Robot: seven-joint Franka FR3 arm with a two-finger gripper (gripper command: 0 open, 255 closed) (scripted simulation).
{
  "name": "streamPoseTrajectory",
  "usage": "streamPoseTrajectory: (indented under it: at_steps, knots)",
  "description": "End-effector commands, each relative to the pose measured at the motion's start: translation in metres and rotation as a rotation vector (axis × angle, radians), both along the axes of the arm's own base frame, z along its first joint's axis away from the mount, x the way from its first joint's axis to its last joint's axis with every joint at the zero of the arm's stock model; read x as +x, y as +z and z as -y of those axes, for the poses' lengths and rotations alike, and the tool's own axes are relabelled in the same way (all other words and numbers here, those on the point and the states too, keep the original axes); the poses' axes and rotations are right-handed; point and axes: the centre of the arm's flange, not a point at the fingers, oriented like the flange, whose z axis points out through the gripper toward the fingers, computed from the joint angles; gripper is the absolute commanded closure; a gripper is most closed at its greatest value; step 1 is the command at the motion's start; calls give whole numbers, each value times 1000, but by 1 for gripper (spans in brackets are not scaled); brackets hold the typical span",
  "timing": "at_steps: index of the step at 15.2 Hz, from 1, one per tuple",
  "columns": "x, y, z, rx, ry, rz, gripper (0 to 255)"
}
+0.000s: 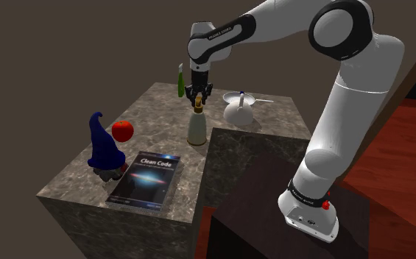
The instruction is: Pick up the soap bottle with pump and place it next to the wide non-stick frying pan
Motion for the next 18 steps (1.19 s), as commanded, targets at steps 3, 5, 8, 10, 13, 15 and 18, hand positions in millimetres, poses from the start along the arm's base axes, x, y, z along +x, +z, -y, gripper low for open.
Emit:
streamPoseTrajectory:
  at_steps: [3,5,8,10,13,15,18]
  knots:
    - [0,5,1,-1,-1,-1,255]
    - [0,15,1,-1,-1,-1,255]
    - [0,31,1,-1,-1,-1,255]
    - [0,42,1,-1,-1,-1,255]
    - [0,57,1,-1,-1,-1,255]
    - [0,68,1,-1,-1,-1,255]
    - [0,84,1,-1,-1,-1,255]
